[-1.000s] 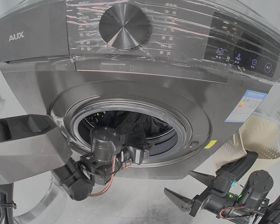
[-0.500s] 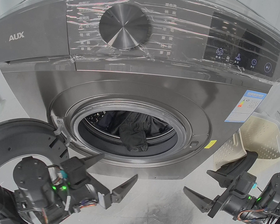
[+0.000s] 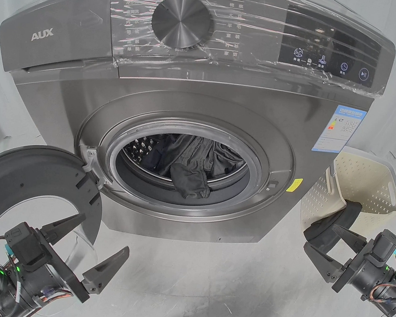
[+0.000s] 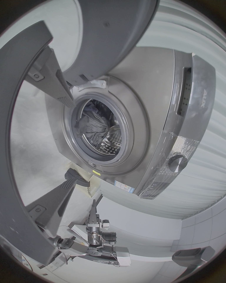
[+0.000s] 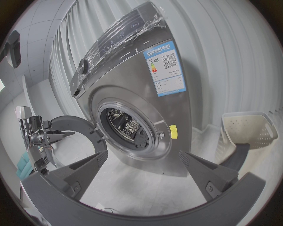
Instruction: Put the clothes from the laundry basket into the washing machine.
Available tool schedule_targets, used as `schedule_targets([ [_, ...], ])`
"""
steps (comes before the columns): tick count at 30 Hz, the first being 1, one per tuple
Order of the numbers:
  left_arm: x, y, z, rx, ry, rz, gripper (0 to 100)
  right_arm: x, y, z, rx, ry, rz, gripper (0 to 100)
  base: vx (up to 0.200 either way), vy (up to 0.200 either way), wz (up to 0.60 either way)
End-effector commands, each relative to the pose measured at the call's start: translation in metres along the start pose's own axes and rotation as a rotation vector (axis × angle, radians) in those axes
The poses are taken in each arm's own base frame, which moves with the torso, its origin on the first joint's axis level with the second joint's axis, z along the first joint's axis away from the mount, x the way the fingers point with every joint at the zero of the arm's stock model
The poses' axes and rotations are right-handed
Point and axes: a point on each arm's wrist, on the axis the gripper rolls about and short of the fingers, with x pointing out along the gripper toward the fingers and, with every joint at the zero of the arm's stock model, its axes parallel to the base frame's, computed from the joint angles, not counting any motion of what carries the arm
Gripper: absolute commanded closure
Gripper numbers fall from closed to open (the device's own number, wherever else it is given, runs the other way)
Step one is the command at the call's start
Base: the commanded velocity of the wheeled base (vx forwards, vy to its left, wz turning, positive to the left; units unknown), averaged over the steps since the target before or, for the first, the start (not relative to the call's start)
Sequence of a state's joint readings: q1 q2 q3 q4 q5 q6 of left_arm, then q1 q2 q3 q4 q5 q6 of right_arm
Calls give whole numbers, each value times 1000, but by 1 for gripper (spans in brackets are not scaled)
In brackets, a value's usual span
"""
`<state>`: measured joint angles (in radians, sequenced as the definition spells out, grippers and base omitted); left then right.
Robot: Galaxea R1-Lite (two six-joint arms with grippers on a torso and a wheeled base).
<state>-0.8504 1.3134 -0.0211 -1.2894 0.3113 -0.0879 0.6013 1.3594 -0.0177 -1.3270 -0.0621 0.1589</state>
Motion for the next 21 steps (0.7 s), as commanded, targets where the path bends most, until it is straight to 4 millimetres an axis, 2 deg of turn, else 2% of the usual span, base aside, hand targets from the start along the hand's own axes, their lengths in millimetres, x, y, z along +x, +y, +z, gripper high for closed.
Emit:
schedule_targets([
  [1,-27,11,9,-19,-54,27,0,-27,-3,8,5,-43,-14,0,-200,0,0],
  [3,-33,16,10,-22,-53,50,0,-34,-7,10,0,-45,-43,0,-200,0,0],
  [9,-45,21,12,-15,-65,70,0,-45,-14,11,-18,-51,-105,0,0,0,0],
  [21,-34,19,13,-5,-31,70,0,-41,-30,8,-17,-18,-249,0,0,-200,0],
])
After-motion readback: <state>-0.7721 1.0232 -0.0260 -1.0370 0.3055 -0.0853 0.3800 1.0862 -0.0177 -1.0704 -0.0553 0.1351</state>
